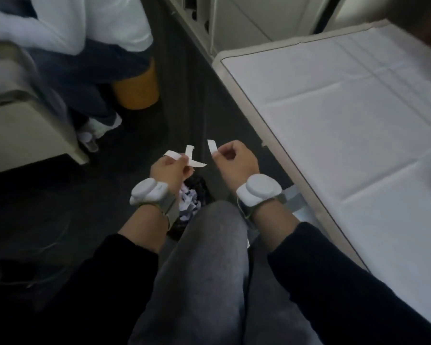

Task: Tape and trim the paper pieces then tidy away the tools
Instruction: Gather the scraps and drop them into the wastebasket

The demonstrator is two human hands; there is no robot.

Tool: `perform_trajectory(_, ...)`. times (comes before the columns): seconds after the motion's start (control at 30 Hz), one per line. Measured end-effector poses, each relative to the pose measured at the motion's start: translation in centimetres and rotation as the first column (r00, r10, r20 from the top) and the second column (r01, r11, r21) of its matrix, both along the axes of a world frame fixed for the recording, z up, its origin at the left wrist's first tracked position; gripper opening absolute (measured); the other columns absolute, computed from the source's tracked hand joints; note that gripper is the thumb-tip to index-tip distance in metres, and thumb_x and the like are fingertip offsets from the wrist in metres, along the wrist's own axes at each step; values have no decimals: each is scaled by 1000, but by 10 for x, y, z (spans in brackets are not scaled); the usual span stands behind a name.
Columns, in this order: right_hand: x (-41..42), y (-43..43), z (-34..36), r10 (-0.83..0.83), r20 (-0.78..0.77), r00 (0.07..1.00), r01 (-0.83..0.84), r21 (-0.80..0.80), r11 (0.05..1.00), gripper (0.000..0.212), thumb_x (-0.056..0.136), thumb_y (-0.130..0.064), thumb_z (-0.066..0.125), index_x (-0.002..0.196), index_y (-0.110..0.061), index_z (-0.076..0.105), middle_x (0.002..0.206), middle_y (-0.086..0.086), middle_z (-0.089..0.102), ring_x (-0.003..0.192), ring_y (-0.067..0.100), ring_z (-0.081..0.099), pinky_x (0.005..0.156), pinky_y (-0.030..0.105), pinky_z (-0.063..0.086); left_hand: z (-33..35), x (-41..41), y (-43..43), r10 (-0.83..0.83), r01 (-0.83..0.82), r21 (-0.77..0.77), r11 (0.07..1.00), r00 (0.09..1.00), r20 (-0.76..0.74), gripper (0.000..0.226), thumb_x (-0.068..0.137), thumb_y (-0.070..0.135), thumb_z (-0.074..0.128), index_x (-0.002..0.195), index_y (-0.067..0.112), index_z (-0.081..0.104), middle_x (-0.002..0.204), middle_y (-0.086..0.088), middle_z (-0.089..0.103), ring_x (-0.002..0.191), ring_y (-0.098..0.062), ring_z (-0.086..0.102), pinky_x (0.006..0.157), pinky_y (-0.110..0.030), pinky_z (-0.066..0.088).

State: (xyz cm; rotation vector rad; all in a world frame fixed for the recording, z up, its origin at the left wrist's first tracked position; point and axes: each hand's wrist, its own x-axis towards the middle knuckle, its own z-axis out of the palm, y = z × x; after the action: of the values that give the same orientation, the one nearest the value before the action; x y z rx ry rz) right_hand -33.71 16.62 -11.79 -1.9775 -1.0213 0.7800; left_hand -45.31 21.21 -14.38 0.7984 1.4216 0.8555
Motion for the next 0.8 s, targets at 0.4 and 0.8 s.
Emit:
perform_trajectory(0.4,-6,93,-113,189,-34,981,-186,-414,891,20,84,-23,64,65,-26,58,83,-2,64,94,25,65,85,32,53,-137,-58,52,-6,-36,-311,950,991,-134,35,89,13,57,113,-12,55,88,-17,62,64,-16,52,69,-28,44)
perform_trajectory(0.8,-7,150,-220,355,-116,928,-324,-723,610,38,97,-24,46,129,-5,54,135,12,54,126,25,50,106,26,40,-234,-48,85,-202,78,-529,845,963,-180,38,88,22,59,116,-3,59,117,-24,63,84,-20,51,76,-27,42)
